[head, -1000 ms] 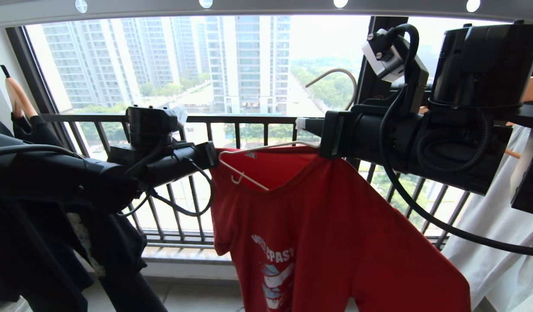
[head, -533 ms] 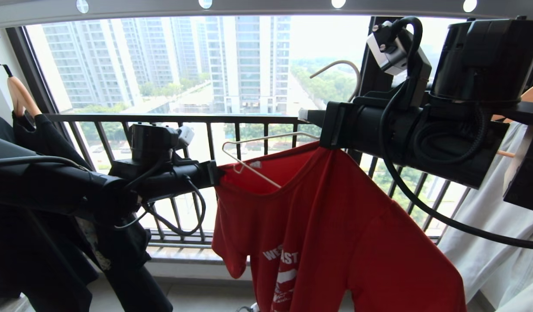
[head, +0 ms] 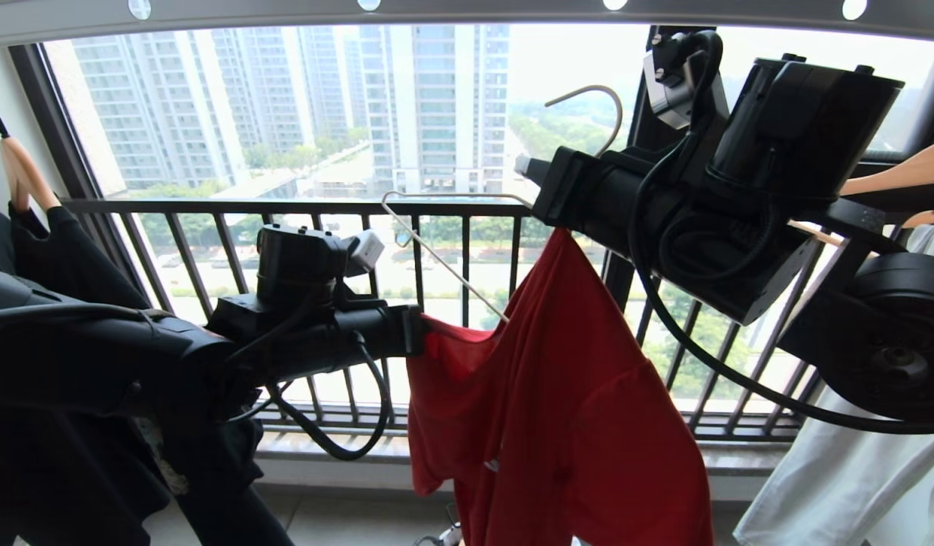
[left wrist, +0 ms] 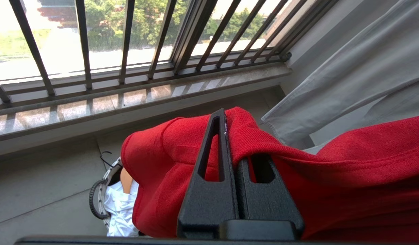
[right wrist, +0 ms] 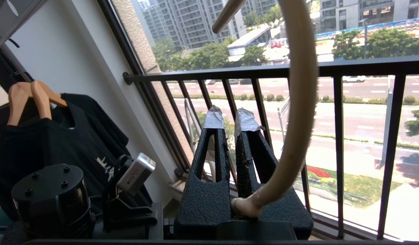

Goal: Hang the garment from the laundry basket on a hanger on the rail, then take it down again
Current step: Take the clothes off the clothes rack, then put clothes in the basket

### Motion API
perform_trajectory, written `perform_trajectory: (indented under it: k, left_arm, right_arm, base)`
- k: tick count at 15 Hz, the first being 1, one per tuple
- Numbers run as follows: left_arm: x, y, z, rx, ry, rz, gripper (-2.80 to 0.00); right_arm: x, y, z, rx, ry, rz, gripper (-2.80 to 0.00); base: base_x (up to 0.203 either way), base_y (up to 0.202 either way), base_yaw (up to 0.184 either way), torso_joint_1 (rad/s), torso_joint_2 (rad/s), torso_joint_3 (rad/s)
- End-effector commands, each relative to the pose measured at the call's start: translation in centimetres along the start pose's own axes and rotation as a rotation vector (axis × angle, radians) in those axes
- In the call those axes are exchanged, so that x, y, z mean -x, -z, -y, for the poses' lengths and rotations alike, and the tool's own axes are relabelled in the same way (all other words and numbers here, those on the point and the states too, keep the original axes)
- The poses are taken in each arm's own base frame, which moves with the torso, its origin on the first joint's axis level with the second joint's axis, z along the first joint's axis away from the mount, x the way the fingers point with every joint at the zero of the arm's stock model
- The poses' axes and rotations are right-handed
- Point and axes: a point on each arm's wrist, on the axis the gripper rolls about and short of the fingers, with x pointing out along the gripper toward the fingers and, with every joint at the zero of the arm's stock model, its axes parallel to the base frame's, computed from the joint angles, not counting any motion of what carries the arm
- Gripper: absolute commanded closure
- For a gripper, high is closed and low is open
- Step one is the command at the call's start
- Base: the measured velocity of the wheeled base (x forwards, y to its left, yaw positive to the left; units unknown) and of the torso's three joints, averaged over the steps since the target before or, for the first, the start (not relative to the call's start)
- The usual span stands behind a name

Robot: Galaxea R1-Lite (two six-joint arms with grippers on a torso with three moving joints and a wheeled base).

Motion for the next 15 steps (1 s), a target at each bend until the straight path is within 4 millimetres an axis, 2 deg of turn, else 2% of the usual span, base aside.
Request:
perform_trajectory:
  k: [1, 6, 10, 15]
  left_arm:
    - [0.9, 0.1, 1.4, -0.019, 0.035, 0.005, 0.0]
    - [3.0, 1.2, 3.8, -0.152, 0.103, -0.011, 0.0]
    - [2.3, 1.8, 3.6, -0.164, 0.097, -0.034, 0.0]
    - [0.4, 3.4, 3.0, -0.163, 0.082, -0.095, 0.0]
  right_arm:
    - [-0.7, 0.6, 0.1, -0.025, -0.001, 0.035, 0.0]
    - [-0.8, 0.0, -0.1, -0.043, -0.028, 0.126, 0.0]
    - [-0.8, -0.2, -0.1, -0.041, -0.012, 0.137, 0.0]
    - [-1.0, 0.0, 1.9, 0.068, 0.063, 0.092, 0.0]
  base:
    - [0.0, 0.0, 0.0, 0.0, 0.0, 0.0]
    - [0.0, 0.0, 0.0, 0.0, 0.0, 0.0]
    - [0.0, 0.0, 0.0, 0.0, 0.0, 0.0]
    - [0.0, 0.0, 0.0, 0.0, 0.0, 0.0]
